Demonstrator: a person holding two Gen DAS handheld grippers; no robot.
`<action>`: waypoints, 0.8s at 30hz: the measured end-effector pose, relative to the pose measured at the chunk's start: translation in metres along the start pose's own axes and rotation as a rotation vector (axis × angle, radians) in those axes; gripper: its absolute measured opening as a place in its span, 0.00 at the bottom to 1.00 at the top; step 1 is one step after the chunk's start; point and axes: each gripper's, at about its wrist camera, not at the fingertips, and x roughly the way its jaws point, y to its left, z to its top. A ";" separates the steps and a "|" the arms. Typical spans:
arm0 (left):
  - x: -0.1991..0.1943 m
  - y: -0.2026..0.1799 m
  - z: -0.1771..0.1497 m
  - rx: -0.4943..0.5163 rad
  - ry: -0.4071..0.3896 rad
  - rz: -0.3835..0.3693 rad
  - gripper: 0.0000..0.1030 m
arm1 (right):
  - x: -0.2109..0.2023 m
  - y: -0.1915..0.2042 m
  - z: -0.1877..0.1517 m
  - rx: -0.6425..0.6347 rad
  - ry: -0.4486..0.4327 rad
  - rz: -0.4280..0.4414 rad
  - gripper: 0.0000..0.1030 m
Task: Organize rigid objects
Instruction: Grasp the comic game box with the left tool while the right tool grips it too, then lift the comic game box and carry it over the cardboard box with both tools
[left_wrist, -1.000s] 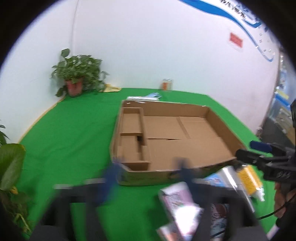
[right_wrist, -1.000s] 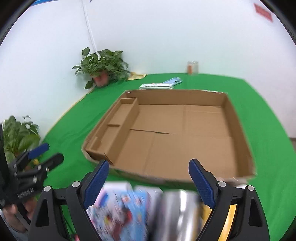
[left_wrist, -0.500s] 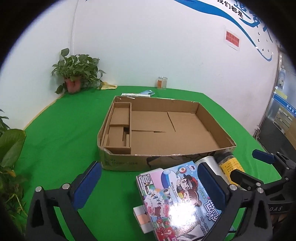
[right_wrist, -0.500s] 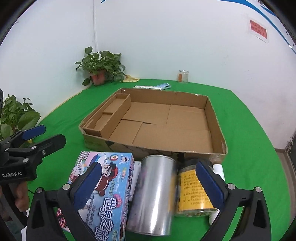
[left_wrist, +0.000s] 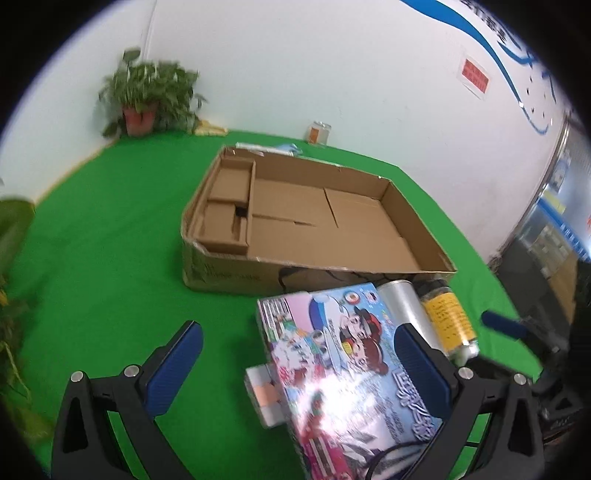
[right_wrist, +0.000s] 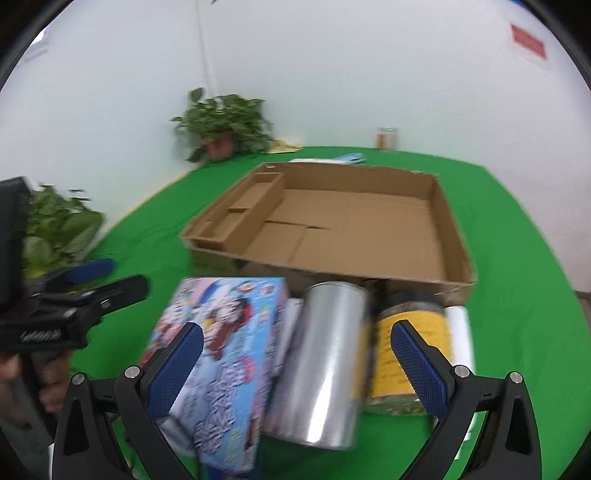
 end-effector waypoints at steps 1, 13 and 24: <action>0.003 0.004 -0.002 -0.025 0.028 -0.039 1.00 | 0.000 0.000 -0.004 0.013 0.030 0.070 0.99; 0.045 0.011 -0.042 -0.118 0.282 -0.233 0.93 | 0.032 0.048 -0.034 -0.102 0.223 0.241 0.96; 0.052 -0.004 -0.042 -0.113 0.312 -0.226 0.93 | 0.069 0.047 -0.044 -0.108 0.323 0.152 0.92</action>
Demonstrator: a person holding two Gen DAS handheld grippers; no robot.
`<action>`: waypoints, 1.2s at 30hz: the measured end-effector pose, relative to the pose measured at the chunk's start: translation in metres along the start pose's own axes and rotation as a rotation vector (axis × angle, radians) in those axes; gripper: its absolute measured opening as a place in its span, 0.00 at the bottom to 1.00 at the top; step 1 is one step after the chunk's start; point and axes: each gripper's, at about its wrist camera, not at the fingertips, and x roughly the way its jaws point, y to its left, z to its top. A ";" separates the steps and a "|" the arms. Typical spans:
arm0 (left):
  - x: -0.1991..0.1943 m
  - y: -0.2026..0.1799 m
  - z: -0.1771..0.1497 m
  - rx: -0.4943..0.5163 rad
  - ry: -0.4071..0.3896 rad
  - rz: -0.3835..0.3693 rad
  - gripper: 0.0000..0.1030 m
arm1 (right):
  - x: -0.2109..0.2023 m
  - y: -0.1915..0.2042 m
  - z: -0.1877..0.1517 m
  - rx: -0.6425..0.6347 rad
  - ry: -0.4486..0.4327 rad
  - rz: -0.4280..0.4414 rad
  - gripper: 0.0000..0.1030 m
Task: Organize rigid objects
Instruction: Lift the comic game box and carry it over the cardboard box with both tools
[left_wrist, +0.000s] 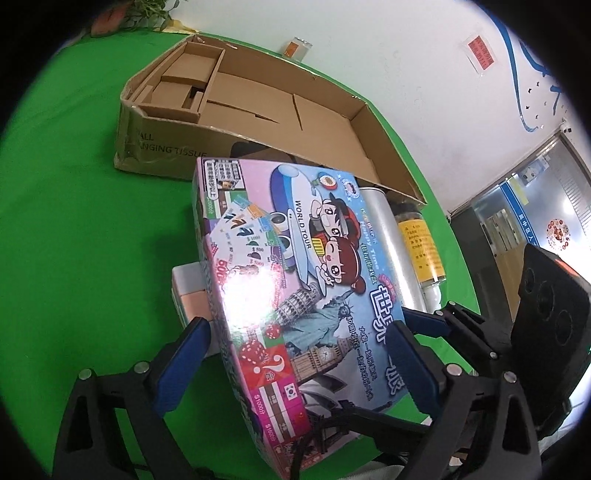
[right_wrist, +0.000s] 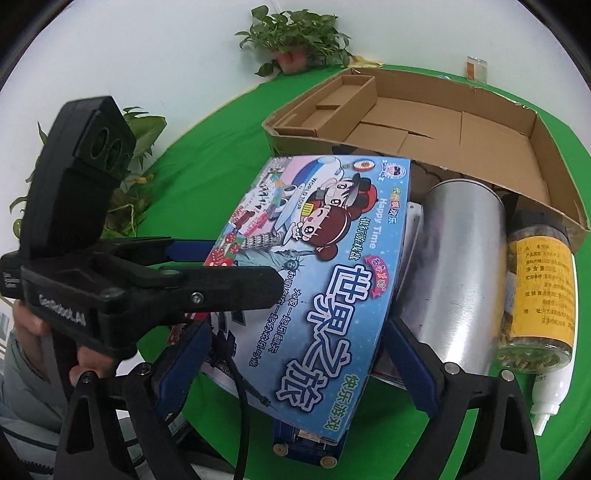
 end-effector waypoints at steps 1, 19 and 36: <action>0.001 0.001 0.000 -0.001 0.007 0.002 0.93 | 0.002 0.002 0.000 -0.009 0.008 -0.009 0.92; 0.019 0.023 -0.019 -0.111 0.071 -0.105 0.69 | 0.024 0.007 0.001 -0.022 0.031 -0.057 0.95; -0.025 -0.036 -0.021 0.137 -0.116 0.094 0.67 | -0.008 0.016 0.001 -0.004 -0.144 -0.079 0.92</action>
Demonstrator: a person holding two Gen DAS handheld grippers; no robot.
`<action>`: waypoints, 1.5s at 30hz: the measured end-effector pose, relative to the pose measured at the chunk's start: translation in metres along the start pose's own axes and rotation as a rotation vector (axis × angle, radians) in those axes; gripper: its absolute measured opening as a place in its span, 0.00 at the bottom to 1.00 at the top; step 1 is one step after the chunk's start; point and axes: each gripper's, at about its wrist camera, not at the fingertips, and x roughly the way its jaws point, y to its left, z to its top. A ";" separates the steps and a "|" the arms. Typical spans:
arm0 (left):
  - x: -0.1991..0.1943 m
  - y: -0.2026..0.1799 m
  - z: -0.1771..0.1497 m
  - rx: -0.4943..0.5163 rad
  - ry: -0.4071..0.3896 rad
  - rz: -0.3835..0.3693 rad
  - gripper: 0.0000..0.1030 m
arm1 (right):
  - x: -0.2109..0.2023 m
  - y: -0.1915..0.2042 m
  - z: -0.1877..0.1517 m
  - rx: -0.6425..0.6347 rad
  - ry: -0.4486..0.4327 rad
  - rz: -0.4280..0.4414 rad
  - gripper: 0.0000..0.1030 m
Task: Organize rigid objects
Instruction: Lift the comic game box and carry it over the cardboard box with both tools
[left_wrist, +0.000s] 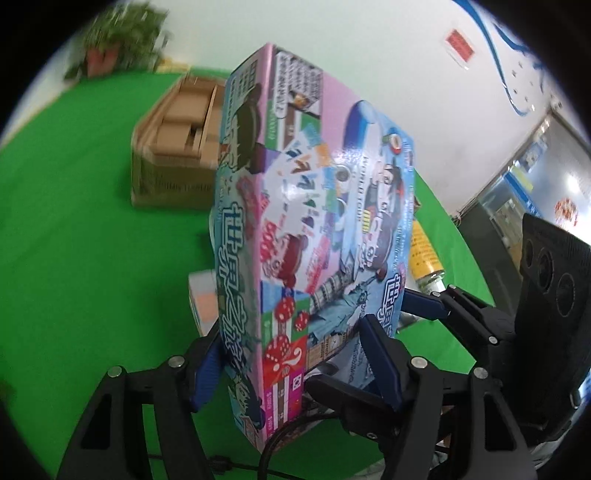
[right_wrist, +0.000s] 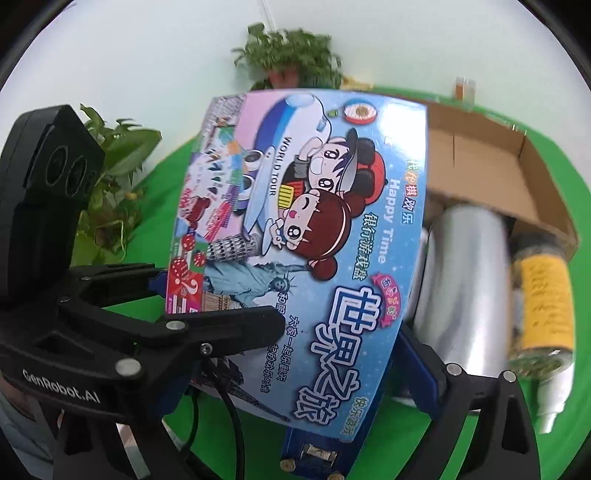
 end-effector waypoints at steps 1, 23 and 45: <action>-0.003 -0.004 0.004 0.022 -0.011 0.006 0.67 | -0.004 0.000 0.002 -0.002 -0.015 -0.006 0.92; -0.005 -0.028 0.161 0.213 -0.130 -0.037 0.67 | -0.066 -0.061 0.129 0.050 -0.212 -0.145 0.91; 0.129 0.048 0.193 0.034 0.191 0.027 0.67 | 0.076 -0.126 0.172 0.191 0.133 -0.013 0.88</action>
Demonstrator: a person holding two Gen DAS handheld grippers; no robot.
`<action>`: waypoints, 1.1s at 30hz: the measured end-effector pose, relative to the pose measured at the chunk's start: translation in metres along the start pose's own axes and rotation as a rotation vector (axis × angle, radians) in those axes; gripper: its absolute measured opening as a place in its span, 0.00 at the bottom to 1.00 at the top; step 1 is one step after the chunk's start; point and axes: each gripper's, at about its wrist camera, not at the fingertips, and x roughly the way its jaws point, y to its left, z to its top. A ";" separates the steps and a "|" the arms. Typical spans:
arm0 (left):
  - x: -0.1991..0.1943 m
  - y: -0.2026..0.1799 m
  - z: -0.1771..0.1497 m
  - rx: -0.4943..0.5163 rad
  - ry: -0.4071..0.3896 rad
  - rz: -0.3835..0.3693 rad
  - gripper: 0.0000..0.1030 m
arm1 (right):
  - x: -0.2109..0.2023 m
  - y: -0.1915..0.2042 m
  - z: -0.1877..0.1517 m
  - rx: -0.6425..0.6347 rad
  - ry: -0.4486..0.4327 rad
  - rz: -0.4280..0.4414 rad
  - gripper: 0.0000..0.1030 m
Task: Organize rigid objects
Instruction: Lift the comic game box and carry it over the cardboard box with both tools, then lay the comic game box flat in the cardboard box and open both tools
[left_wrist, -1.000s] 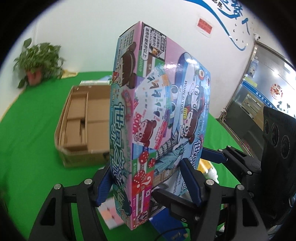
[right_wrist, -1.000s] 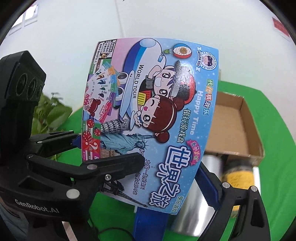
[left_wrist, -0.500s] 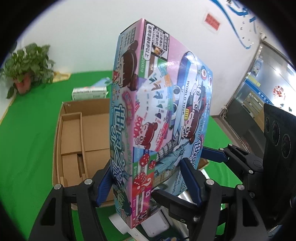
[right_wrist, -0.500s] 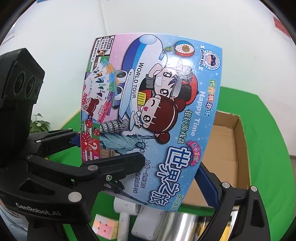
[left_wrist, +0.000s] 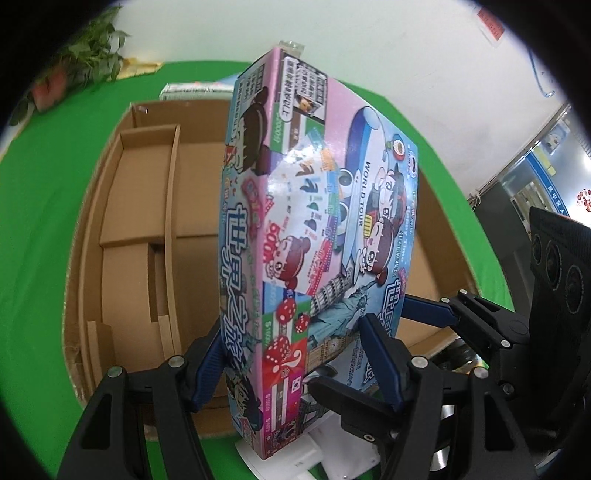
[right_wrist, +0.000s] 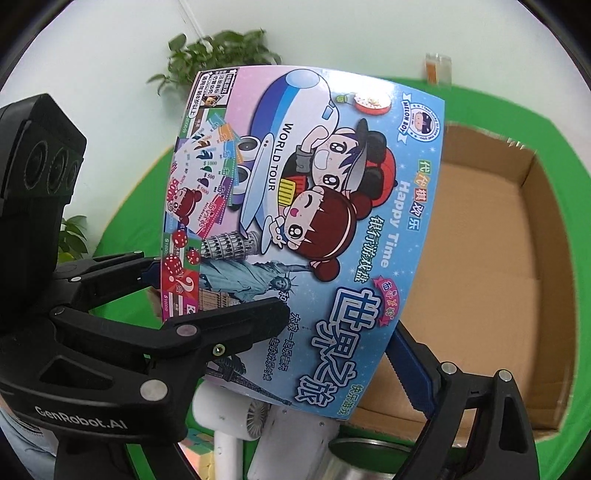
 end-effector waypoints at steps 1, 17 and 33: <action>0.002 0.001 -0.001 -0.003 0.006 0.004 0.67 | 0.003 0.000 0.000 0.001 0.004 -0.001 0.87; 0.004 0.010 -0.015 -0.043 0.037 0.103 0.65 | 0.047 -0.011 0.012 0.064 0.103 0.068 0.69; -0.043 0.023 -0.081 0.023 -0.096 0.034 0.66 | 0.006 -0.017 -0.017 0.016 0.044 -0.028 0.65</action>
